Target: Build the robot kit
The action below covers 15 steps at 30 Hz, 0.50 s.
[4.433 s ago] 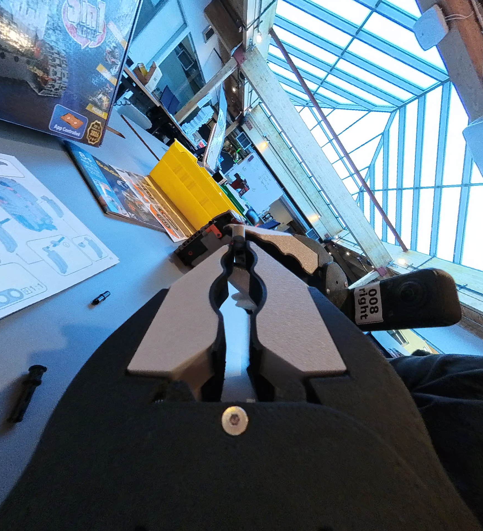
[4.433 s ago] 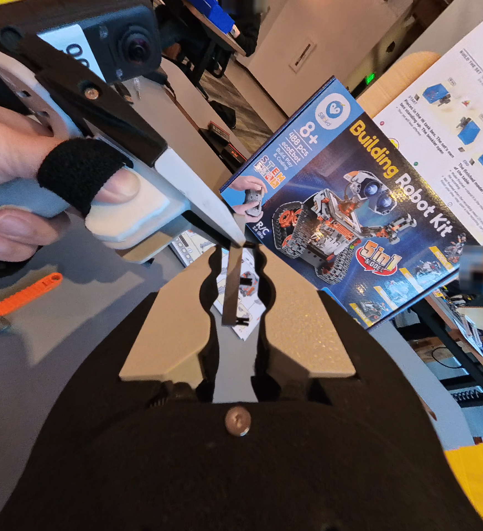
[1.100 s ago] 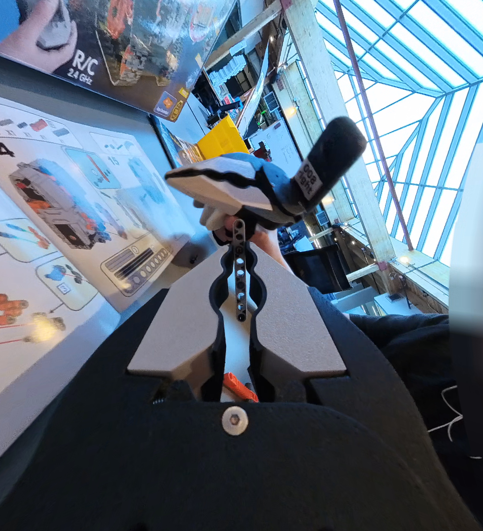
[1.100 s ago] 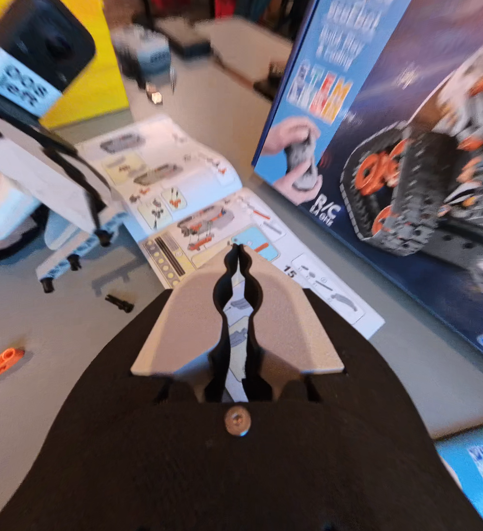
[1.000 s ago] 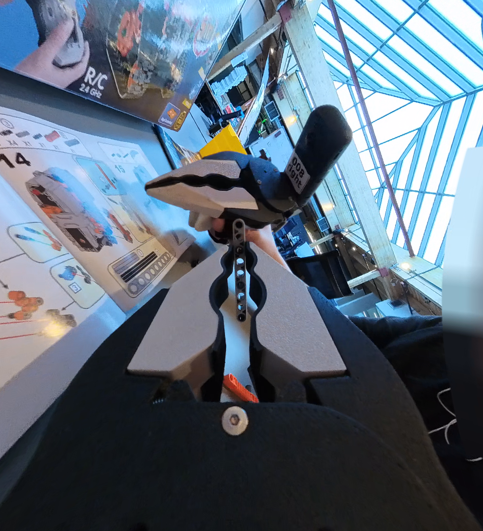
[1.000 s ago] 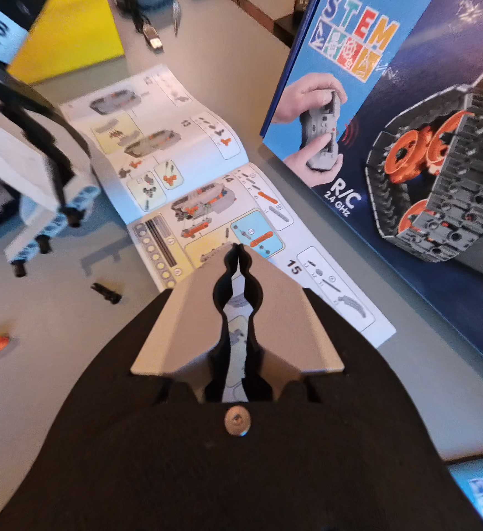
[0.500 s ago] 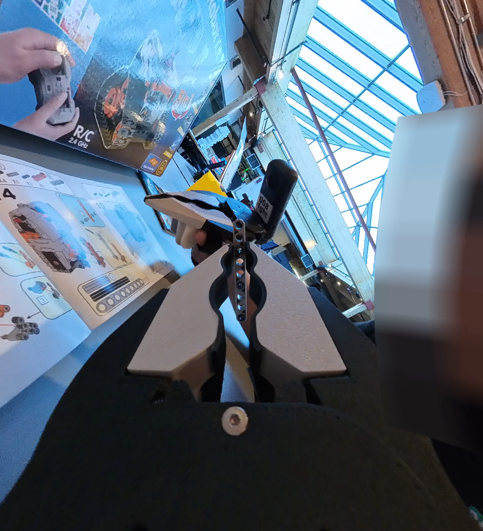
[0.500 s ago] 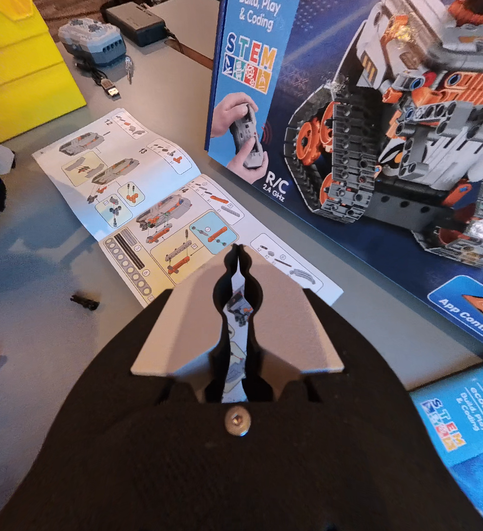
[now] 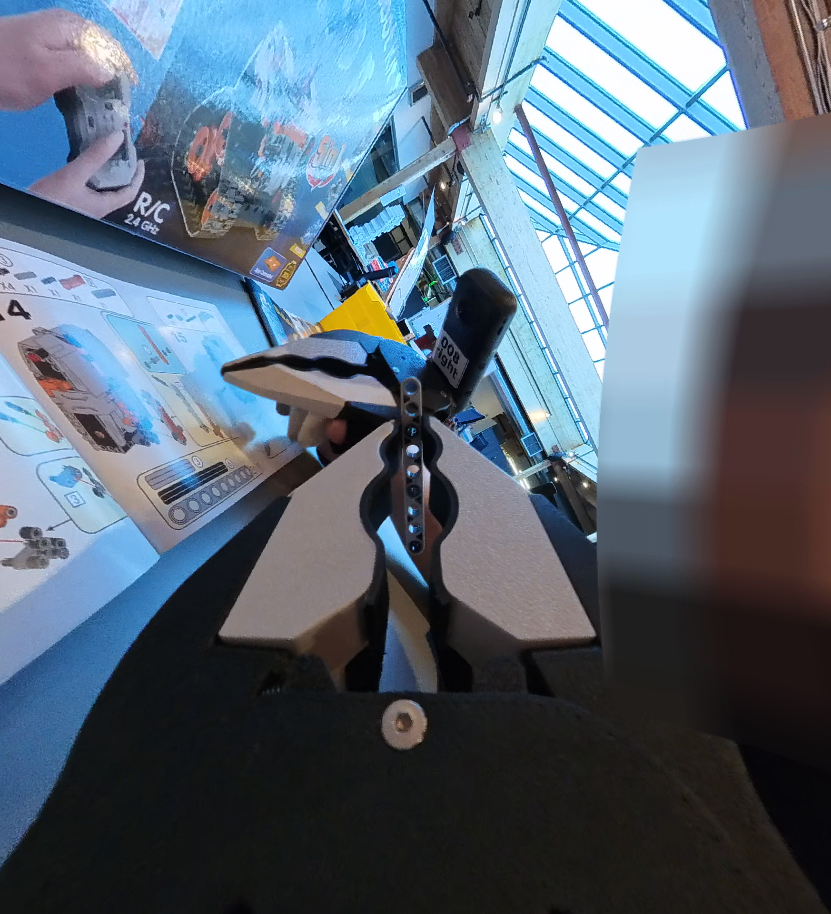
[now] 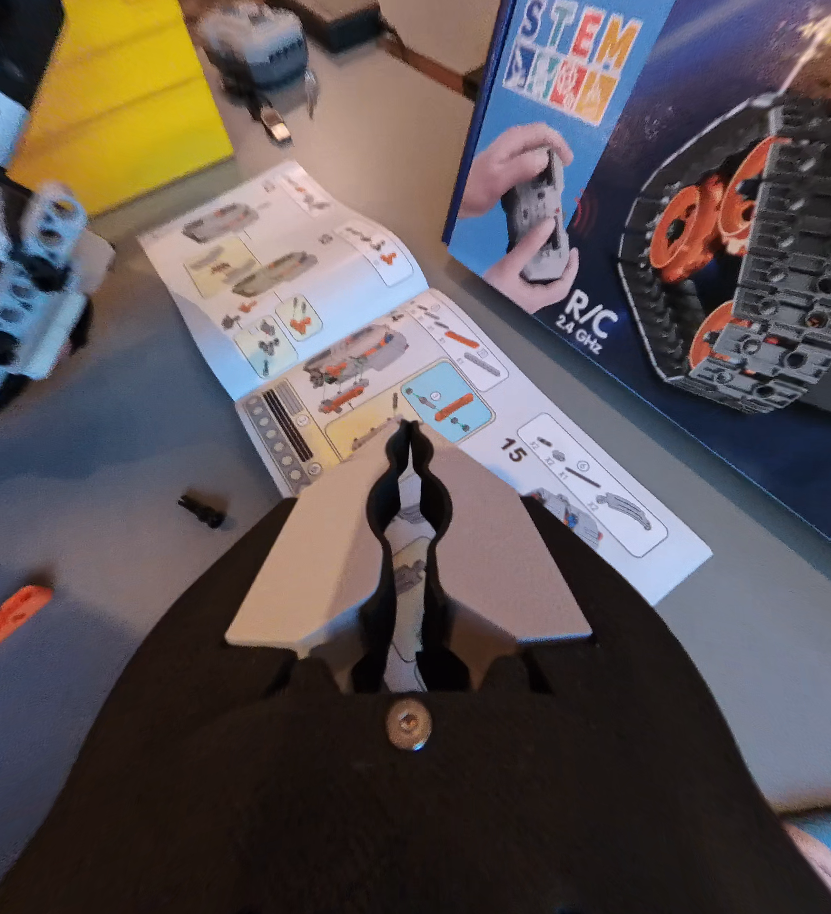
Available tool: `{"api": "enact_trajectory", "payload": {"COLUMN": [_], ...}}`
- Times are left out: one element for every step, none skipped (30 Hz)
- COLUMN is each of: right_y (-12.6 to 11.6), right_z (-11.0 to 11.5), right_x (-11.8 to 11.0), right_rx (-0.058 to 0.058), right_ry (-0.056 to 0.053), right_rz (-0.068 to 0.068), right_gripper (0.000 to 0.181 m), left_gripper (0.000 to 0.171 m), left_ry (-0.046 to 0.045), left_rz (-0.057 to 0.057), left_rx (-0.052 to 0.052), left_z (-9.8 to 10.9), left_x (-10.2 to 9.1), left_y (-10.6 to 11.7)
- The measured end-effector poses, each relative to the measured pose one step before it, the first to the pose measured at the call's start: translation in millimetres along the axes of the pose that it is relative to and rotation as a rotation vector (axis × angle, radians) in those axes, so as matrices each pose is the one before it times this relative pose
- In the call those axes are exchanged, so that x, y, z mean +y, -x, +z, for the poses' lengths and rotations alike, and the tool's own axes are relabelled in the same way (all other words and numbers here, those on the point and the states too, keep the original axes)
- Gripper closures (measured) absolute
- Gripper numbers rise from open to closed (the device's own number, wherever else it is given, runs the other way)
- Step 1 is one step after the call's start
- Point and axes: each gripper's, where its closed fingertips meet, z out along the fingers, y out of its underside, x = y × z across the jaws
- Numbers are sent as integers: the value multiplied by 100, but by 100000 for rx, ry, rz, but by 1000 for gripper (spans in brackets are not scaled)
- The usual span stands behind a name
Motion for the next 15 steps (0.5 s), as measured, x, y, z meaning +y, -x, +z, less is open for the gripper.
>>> {"api": "enact_trajectory", "payload": {"right_y": [-188,-82,-40,24,44,-39,-104,-71,0,-28,-61,-23,-10,9,30], "right_z": [204,183,169,127,69,-3,-50,-37,-4,4,-20,-26,-24,8,33], "right_x": [350,267,205,128,34,-68,-136,-99,-1,11,-20,-38,-35,5,41], "right_rx": [2706,1883,1404,671,488,854,973,460,-356,-236,2,-116,-96,-252,-347], "right_ry": [2155,1620,1318,906,405,-315,-890,-702,-81,-30,-267,-358,-305,-25,278], "right_rz": [-3030,-3037,-1818,-918,-914,-961,-522,144,503,631,556,366,289,222,120], "right_gripper": [181,181,181,181,181,181,181,181,181,181,181,181,181,181,181], "left_gripper": [168,168,168,168,168,168,168,168,168,168,168,168,168,168,168], "left_ry": [20,248,182,-58,-68,-129,-220,-115,-41,-95,-68,29,57,102,47], "left_rz": [-307,-117,70,121,-30,-80,-39,-66,-65,-16,-53,-138,-62,48,96], "left_rx": [337,87,-53,-48,17,48,-3,-40,0,-84,-89,18,59,-10,-67], "left_z": [25,16,-2,-14,-14,-19,-25,-31,-15,-3,3,5,16,13,18], "left_x": [10,14,23,-8,-5,-28,-30,-28,-18,-19,-5,15,12,22,10], "left_y": [-22,-4,4,-22,-33,-23,-10,12,-1,23,18,6,-11,-7,-5]}}
